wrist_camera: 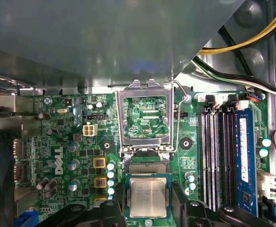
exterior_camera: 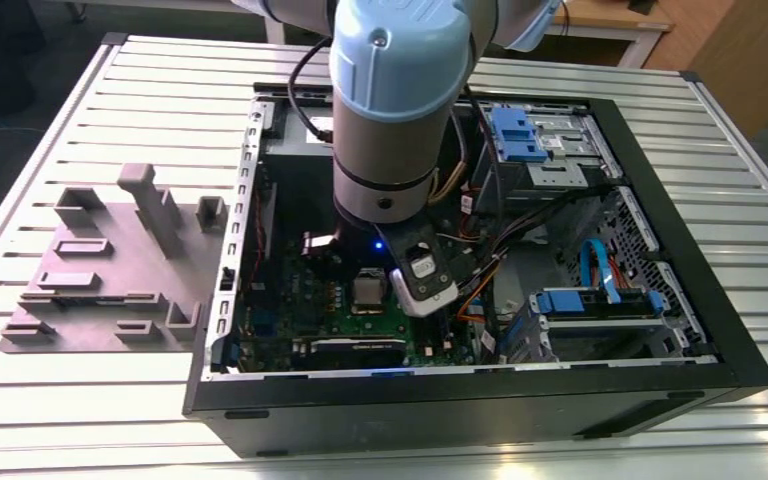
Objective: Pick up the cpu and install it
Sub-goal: 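Place the cpu into insertion slot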
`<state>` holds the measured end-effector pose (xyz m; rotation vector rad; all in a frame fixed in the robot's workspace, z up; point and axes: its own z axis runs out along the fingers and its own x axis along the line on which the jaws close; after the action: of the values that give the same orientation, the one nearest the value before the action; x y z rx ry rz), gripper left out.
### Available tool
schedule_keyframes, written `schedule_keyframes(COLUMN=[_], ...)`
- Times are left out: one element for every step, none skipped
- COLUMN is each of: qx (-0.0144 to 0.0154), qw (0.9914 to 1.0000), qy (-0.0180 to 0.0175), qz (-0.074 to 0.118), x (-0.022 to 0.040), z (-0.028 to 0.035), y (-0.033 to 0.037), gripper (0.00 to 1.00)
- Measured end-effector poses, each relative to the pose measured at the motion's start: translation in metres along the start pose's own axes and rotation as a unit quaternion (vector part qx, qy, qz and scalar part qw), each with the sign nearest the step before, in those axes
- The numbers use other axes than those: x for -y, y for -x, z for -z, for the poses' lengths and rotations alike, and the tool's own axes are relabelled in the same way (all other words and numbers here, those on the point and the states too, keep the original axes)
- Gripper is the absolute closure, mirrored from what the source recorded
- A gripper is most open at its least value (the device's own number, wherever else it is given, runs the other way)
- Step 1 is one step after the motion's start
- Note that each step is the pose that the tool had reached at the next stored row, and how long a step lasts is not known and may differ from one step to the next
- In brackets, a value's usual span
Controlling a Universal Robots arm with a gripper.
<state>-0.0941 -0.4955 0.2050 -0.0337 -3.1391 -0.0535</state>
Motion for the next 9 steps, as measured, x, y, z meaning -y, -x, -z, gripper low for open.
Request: schedule_keyframes(qx=[0.0, 0.0, -0.0001, 0.0, 0.0, 0.0, 0.0, 0.0, 0.0001], qw=[1.0, 1.0, 1.0, 1.0, 1.0, 1.0, 1.0, 1.0, 1.0], qy=[0.0, -0.0001, -0.0001, -0.0001, 0.0, 0.0, 0.0, 0.0001, 0.0003], qz=[0.0, 0.0, 0.0, 0.0, 0.0, 0.0, 0.0, 0.0, 0.0], x=[0.0001, 0.0001, 0.0001, 0.0001, 0.0001, 0.0001, 0.0001, 0.0001, 0.0], z=[-0.0005, -0.0006, -0.0006, -0.0006, -0.0007, -0.0008, -0.0008, -0.0011, -0.0019], y=[0.0001, 0.0001, 0.0001, 0.0001, 0.0001, 0.0001, 0.0001, 0.0001, 0.0001], gripper=[0.53, 0.53, 0.53, 0.53, 0.53, 0.53, 0.53, 0.53, 0.53])
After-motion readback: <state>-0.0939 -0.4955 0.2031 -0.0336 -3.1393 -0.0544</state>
